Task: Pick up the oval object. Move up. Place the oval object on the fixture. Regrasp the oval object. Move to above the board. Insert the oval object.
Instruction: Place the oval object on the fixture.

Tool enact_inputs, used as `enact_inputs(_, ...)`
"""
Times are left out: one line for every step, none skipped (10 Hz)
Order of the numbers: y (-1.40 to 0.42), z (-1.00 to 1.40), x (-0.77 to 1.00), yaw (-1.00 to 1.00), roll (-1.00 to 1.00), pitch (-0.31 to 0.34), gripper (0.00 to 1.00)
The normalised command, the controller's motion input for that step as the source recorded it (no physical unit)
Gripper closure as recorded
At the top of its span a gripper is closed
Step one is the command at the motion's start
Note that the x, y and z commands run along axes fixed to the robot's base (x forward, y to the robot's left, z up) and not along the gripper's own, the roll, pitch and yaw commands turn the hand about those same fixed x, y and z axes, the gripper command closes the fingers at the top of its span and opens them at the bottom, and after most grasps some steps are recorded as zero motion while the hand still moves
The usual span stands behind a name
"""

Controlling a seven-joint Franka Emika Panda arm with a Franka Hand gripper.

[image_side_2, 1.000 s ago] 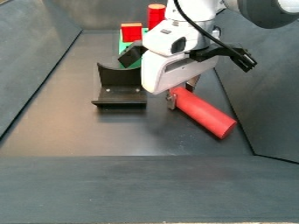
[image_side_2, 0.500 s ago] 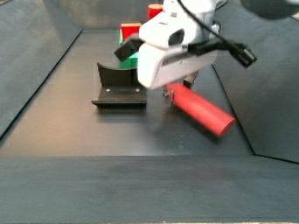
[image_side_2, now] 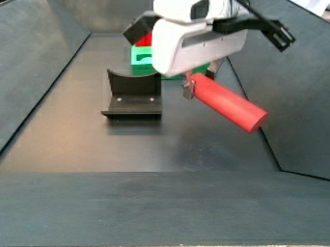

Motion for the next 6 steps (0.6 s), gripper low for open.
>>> enact_inputs(0.00,1.00,-0.01,-0.01,0.01,0.015,1.00)
enact_inputs(0.00,1.00,-0.01,-0.01,0.02,0.022,1.00)
enact_inputs(0.01,1.00,-0.02,-0.02,0.03,0.024,1.00)
enact_inputs(0.01,1.00,-0.02,-0.03,0.05,0.032,1.00)
enact_inputs(0.01,1.00,-0.03,-0.03,0.06,0.038,1.00)
enact_inputs(0.01,1.00,-0.03,-0.03,0.07,0.041,1.00)
